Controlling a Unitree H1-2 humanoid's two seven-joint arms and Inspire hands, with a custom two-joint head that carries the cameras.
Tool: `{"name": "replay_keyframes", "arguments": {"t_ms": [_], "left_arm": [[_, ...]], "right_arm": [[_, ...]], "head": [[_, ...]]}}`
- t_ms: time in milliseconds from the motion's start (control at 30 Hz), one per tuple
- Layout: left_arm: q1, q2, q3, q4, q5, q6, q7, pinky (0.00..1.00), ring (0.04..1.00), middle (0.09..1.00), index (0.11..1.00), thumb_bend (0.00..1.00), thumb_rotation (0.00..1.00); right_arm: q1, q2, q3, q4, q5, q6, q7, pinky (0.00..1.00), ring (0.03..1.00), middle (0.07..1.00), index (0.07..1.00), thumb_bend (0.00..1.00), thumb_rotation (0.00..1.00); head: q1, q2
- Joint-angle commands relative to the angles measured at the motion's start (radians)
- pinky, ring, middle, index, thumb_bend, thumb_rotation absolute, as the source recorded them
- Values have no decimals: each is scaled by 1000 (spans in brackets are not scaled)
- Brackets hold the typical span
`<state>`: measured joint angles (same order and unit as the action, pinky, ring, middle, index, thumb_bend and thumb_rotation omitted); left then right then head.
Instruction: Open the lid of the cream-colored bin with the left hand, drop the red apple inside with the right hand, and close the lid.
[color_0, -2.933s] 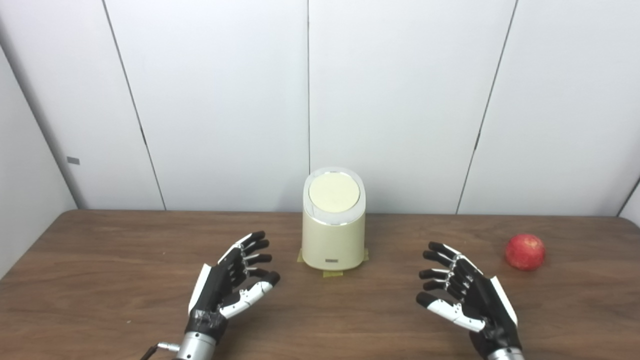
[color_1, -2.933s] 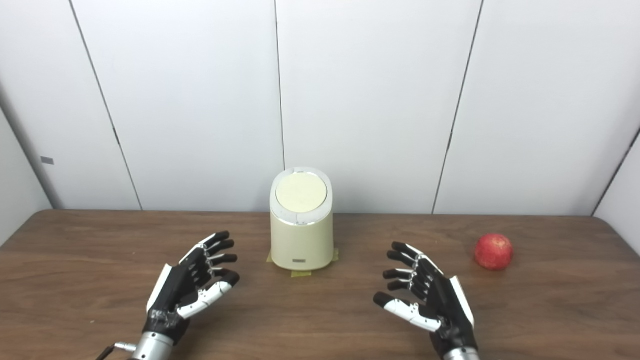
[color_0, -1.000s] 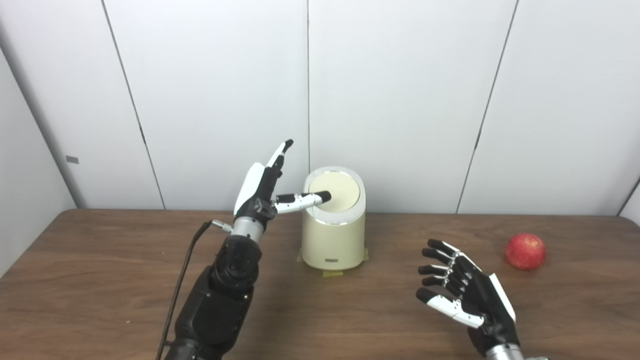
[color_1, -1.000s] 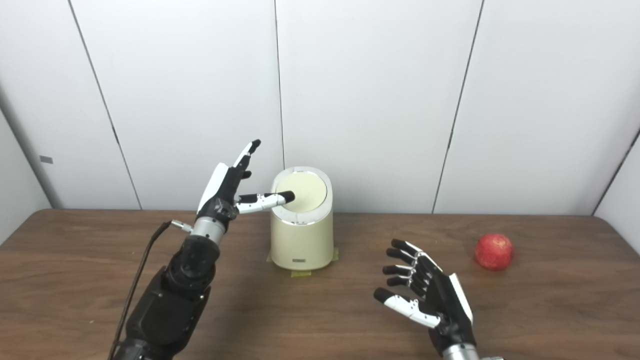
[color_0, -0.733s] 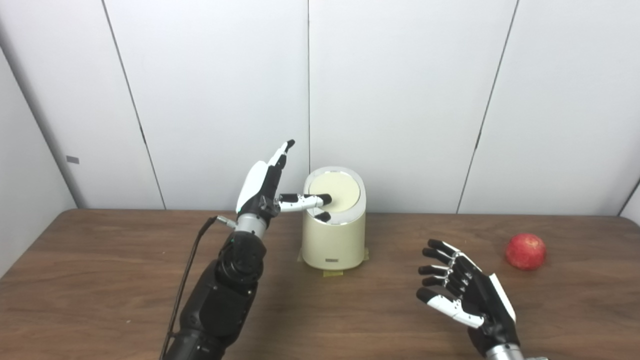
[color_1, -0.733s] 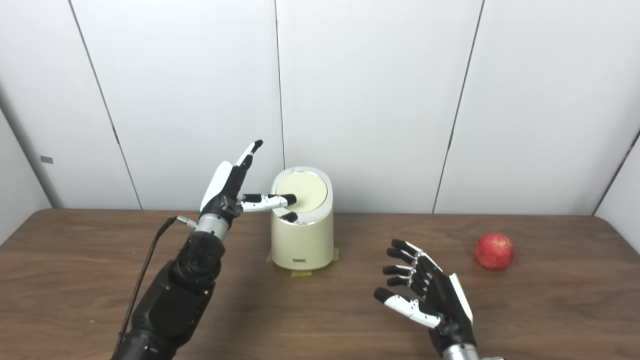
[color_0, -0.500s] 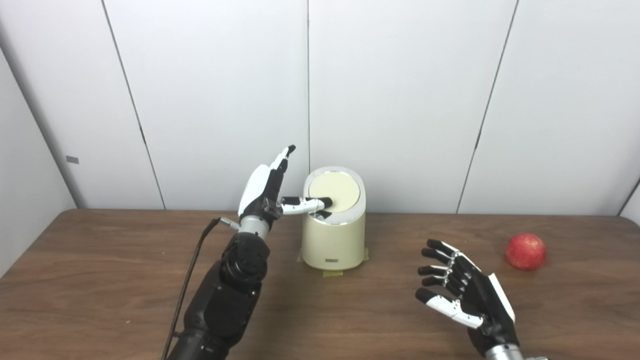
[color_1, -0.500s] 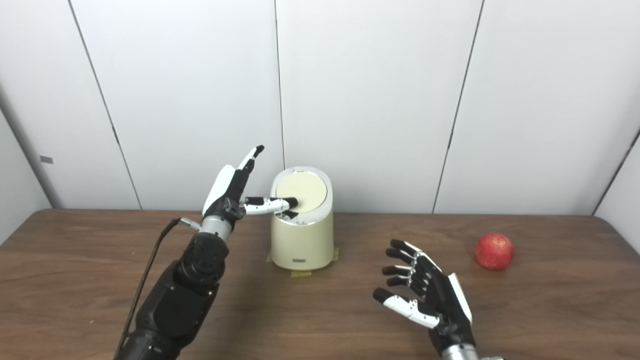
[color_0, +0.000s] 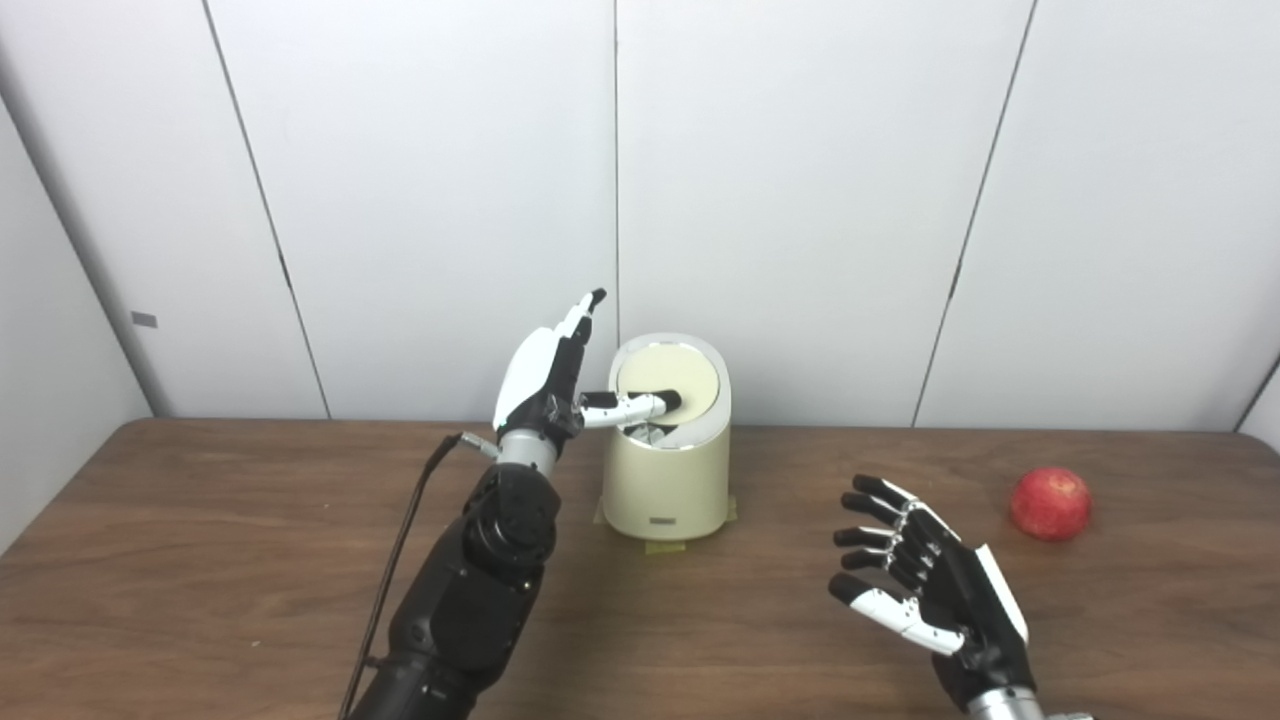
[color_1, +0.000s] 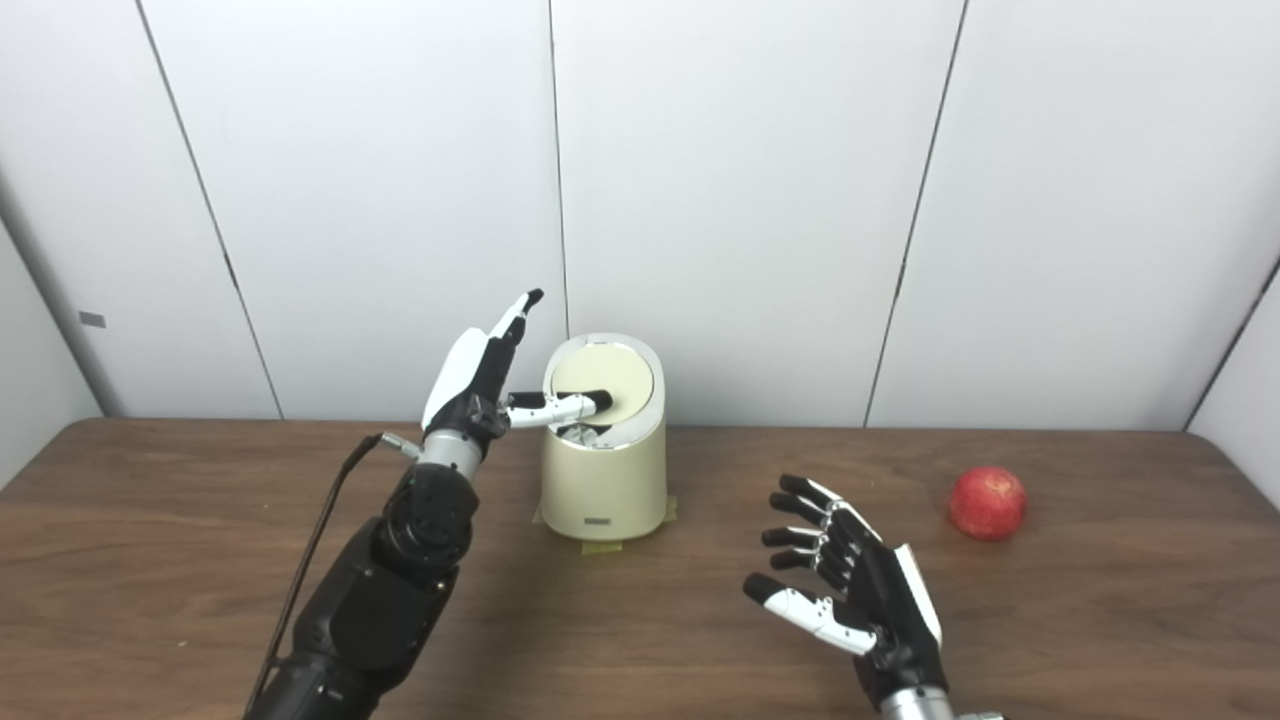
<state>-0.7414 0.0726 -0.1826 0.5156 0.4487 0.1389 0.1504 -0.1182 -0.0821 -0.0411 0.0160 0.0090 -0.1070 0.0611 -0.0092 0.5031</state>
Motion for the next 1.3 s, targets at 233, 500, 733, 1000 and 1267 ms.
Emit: {"name": "replay_keyframes", "arguments": {"t_ms": [233,500,733,1000,1267], "left_arm": [[-68,44,-127,-26,254,115,101,893,1000,1000,1000,795,137],[-75,135,-292,-63,482,224,32,834,998,1000,1000,943,31],[-58,157,-311,-72,523,198,62,804,978,1000,1000,914,61],[-5,87,-117,-138,230,11,102,809,997,1000,1000,800,208],[92,41,65,-298,-72,-104,31,856,977,1000,1000,745,326]], "right_arm": [[-24,-5,0,-41,4,-33,-2,568,652,773,784,821,333],[-21,-10,-1,-44,9,-29,2,552,639,778,790,814,327],[-18,-14,0,-42,8,-30,4,564,643,778,790,815,323],[-19,-9,-1,-44,-4,-16,-6,568,640,770,781,822,328],[-21,-9,-2,-44,3,-24,-2,562,645,774,785,815,329]], "head": [[-3,8],[5,13],[7,15],[9,15],[9,14]]}}
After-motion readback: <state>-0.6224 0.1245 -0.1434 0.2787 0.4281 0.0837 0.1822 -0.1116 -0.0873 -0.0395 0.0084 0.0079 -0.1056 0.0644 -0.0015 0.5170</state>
